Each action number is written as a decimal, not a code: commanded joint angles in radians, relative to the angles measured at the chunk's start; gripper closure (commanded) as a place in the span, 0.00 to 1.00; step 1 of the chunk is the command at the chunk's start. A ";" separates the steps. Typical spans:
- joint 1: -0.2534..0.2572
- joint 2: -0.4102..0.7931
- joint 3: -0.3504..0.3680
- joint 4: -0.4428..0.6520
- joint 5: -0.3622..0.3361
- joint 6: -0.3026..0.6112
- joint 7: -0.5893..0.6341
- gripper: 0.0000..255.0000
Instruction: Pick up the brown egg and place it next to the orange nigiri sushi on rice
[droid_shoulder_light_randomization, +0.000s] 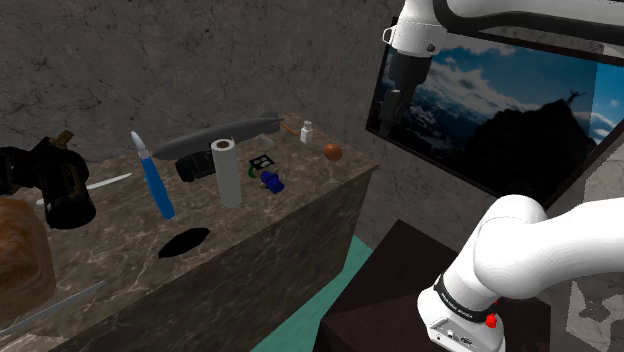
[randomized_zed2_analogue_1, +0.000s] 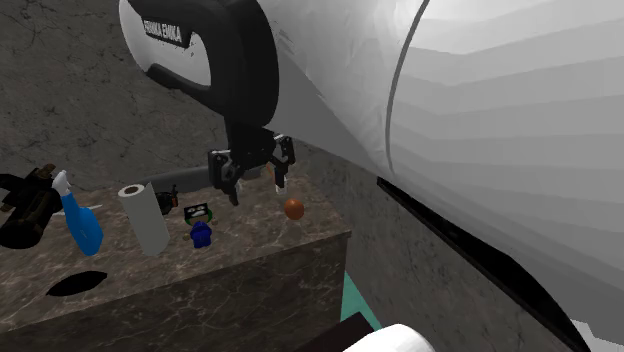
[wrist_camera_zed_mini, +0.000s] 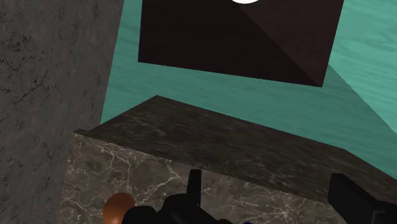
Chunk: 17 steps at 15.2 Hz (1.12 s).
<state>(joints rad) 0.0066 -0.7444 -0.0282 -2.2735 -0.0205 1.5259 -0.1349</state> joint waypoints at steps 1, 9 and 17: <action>0.000 0.000 0.000 0.000 0.000 0.000 0.000 0.00; -0.017 0.206 -0.131 0.002 -0.009 0.202 -0.134 0.00; -0.019 0.475 -0.250 0.093 0.052 0.364 -0.290 0.00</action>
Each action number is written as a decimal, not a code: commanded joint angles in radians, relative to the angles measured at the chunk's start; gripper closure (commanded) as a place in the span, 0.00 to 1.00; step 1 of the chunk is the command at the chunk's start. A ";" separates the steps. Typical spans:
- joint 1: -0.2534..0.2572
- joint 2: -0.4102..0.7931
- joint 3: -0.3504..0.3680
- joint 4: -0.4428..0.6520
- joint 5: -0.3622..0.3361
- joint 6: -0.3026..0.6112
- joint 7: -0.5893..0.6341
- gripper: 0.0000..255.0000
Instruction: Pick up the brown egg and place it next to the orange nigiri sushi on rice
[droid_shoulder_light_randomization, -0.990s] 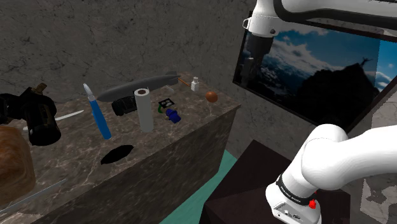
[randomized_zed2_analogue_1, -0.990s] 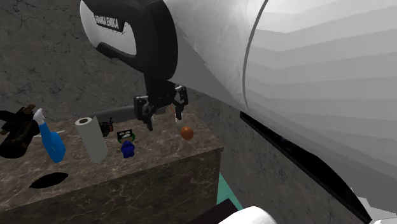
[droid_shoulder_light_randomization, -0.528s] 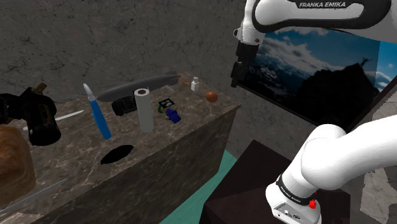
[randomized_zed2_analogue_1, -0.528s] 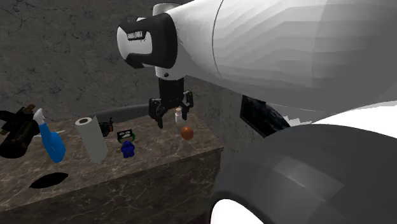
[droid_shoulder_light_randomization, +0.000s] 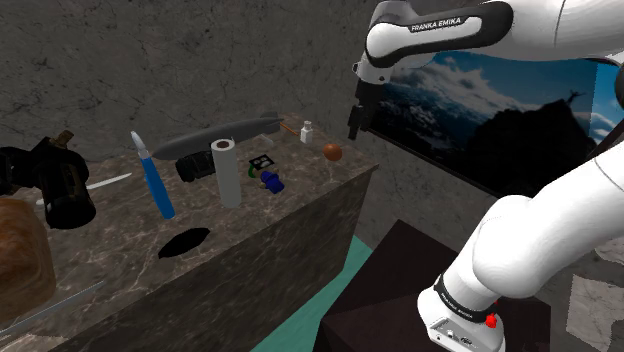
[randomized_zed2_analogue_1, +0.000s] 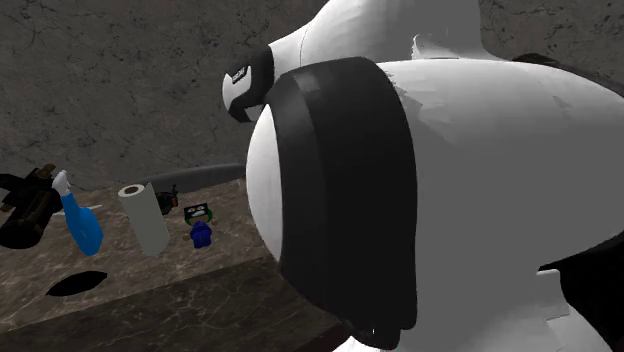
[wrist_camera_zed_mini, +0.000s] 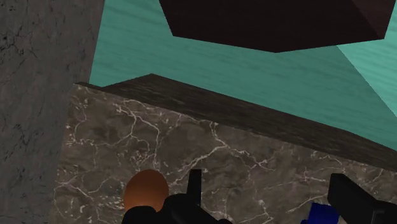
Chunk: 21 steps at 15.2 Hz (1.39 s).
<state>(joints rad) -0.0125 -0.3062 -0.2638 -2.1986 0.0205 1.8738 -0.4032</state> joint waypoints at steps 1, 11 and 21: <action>0.000 0.074 -0.027 0.036 0.025 0.031 -0.043 0.00; -0.045 0.478 -0.099 0.292 0.228 0.106 -0.269 0.00; -0.106 0.714 -0.078 0.454 0.345 0.133 -0.363 0.00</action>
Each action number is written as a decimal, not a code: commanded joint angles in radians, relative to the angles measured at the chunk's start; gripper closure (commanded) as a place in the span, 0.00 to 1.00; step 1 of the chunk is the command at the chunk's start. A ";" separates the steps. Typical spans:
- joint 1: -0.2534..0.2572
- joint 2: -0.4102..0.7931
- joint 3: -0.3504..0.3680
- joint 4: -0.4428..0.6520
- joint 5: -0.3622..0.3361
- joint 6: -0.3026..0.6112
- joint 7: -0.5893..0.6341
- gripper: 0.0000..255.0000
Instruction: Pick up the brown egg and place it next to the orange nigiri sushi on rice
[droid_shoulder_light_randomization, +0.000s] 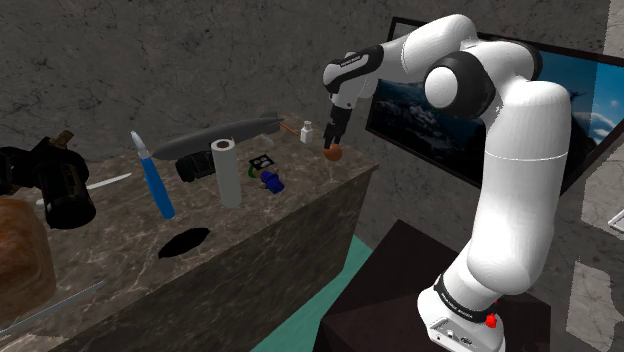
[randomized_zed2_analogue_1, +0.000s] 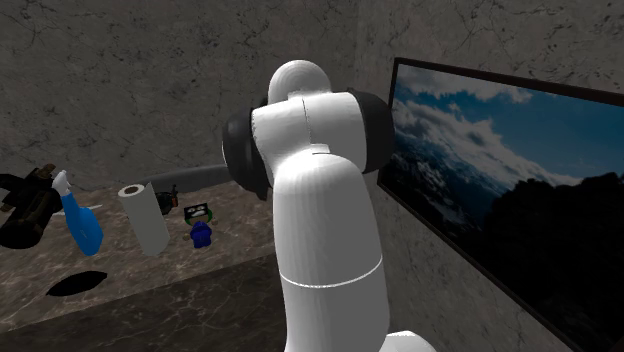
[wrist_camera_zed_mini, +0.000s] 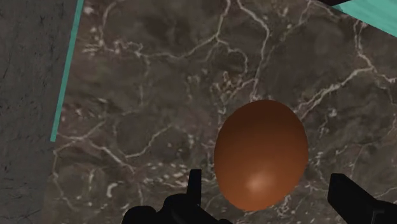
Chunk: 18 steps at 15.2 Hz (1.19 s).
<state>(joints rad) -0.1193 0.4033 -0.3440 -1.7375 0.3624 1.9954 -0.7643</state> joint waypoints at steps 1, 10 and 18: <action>0.002 0.008 0.004 -0.014 0.006 0.022 -0.004 0.00; 0.004 0.021 0.008 -0.031 0.015 0.051 -0.010 0.00; 0.004 0.021 0.008 -0.031 0.015 0.051 -0.010 1.00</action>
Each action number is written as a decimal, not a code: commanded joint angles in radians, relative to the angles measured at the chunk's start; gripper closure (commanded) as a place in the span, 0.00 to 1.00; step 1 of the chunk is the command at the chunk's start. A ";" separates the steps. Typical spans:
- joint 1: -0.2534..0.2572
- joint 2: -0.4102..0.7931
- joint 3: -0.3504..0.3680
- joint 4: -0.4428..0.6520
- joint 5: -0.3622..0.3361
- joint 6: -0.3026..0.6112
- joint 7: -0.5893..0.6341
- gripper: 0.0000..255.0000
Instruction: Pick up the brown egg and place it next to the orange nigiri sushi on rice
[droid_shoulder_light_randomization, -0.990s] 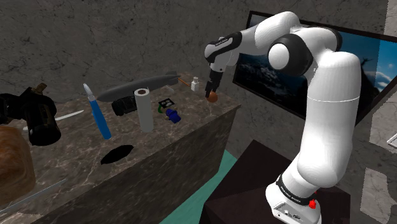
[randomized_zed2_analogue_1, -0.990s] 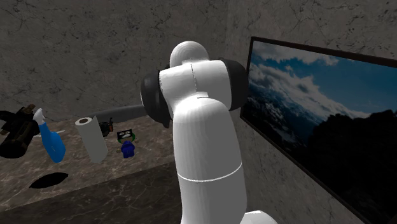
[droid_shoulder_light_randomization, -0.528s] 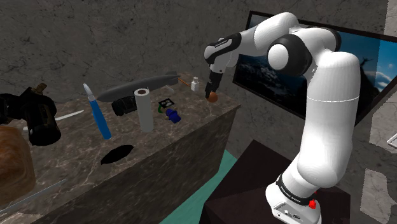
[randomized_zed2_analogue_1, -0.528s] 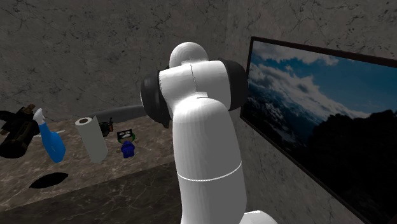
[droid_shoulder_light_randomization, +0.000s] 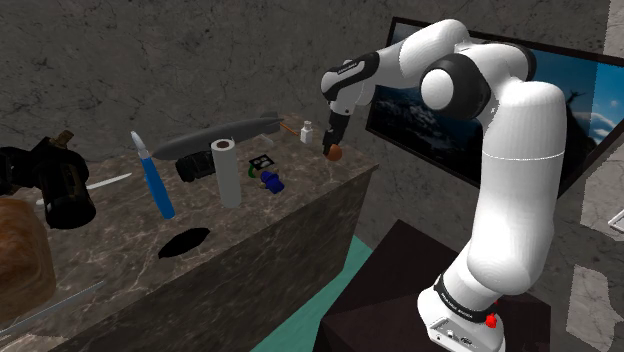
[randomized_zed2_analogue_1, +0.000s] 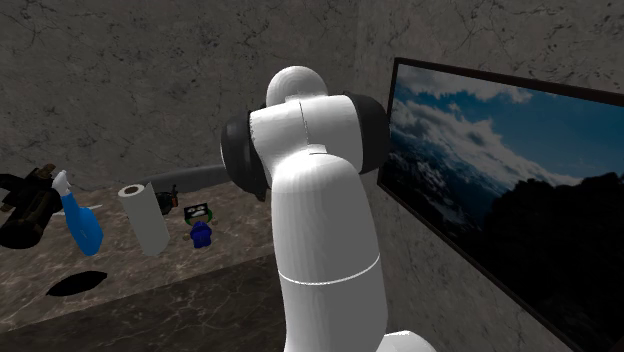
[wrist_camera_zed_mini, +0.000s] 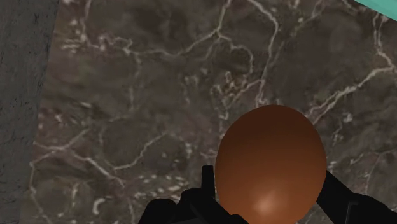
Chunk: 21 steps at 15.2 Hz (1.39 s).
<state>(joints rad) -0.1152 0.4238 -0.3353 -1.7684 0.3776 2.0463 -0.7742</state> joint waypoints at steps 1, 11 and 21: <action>0.000 0.000 0.000 -0.001 0.000 0.000 0.000 1.00; 0.005 -0.048 -0.011 0.041 -0.028 -0.083 0.030 1.00; 0.006 -0.092 -0.021 0.115 -0.055 -0.194 0.064 1.00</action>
<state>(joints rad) -0.1100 0.3394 -0.3552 -1.6566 0.3257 1.8619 -0.7136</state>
